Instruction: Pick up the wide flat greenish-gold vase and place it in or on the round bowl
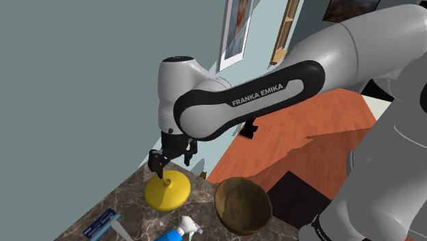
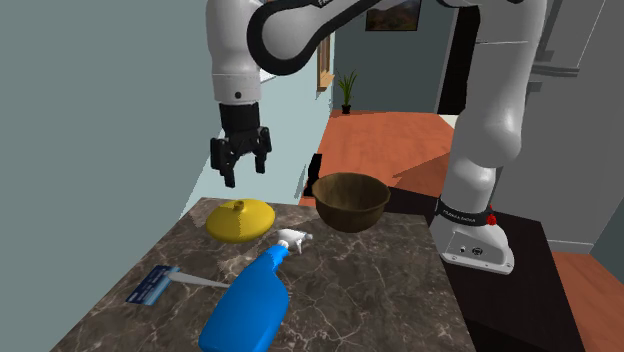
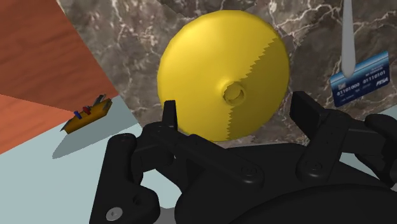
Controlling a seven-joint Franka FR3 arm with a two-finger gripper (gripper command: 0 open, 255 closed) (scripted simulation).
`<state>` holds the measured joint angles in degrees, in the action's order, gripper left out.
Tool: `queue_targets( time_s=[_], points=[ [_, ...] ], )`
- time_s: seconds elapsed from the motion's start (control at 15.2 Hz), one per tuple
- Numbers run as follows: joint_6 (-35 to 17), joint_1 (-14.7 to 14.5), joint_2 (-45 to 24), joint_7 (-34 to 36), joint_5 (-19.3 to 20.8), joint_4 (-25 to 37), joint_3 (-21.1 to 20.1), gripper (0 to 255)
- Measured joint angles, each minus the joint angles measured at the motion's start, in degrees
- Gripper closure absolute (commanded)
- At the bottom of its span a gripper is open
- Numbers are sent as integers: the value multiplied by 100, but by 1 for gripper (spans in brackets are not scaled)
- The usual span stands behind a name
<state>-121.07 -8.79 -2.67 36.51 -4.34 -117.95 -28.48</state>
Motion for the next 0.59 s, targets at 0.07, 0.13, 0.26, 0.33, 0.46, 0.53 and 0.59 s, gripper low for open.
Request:
queue_targets(
  time_s=[0.07, 0.13, 0.26, 0.33, 0.46, 0.53, 0.59],
  points=[
    [-40, -35, -125, 89, 61, 64, -24, 0],
    [-94, -54, -224, 140, 113, 95, -31, 0],
    [-221, -81, -328, 198, 166, 60, -40, 0],
    [-288, -91, -372, 218, 189, 33, -41, 0],
    [-426, -111, -460, 258, 237, -26, -42, 0],
    [-533, -121, -513, 277, 265, -87, -40, 0],
    [-575, -125, -536, 285, 277, -110, -39, 0]
  ],
)
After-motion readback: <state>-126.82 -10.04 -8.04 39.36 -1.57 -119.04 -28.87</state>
